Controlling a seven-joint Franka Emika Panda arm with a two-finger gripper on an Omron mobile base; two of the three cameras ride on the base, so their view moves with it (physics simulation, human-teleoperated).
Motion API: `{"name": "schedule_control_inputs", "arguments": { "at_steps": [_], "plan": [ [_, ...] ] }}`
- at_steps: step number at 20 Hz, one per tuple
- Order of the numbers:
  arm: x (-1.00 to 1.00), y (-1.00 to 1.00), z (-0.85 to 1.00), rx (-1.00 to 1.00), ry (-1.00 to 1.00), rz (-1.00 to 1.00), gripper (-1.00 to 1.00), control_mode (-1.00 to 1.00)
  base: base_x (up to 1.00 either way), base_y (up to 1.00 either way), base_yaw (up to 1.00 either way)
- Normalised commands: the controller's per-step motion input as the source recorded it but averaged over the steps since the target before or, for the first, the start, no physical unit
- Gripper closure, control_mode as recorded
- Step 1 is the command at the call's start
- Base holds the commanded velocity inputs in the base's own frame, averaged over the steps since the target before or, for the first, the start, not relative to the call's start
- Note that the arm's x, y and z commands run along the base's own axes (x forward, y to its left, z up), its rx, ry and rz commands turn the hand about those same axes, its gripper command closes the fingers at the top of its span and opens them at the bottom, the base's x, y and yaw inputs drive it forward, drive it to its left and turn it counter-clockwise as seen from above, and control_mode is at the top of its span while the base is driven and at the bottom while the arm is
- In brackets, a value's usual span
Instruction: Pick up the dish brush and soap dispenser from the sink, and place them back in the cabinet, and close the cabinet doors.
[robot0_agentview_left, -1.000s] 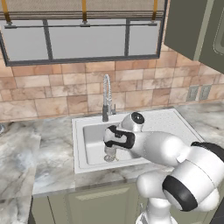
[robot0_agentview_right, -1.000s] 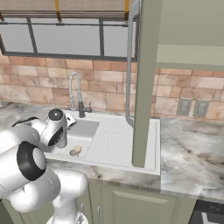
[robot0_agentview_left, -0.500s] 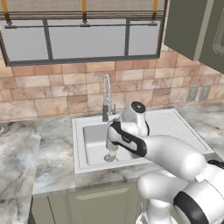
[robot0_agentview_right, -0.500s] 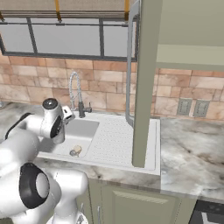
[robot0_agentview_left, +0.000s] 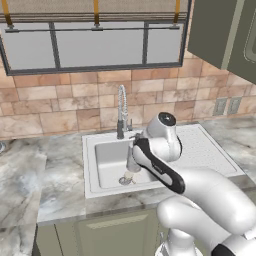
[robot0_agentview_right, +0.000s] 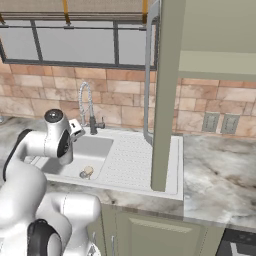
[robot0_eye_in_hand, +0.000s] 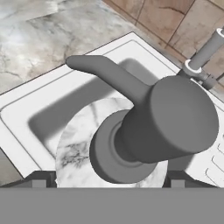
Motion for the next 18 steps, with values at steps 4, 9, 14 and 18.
{"name": "schedule_control_inputs", "arguments": {
  "at_steps": [4,9,14,18],
  "plan": [
    [-0.3,-0.17,0.21,0.0,0.0,-0.04,1.0,-1.0,0.0,0.0,0.0],
    [-0.31,-0.15,0.18,0.0,0.0,-0.1,1.0,-1.0,0.0,0.0,0.0],
    [-0.33,-0.21,0.26,0.0,0.0,-0.14,1.0,-1.0,0.0,0.0,0.0],
    [-0.25,-0.2,0.32,0.0,0.0,-0.18,1.0,-1.0,0.0,0.0,0.0]
  ]
}}
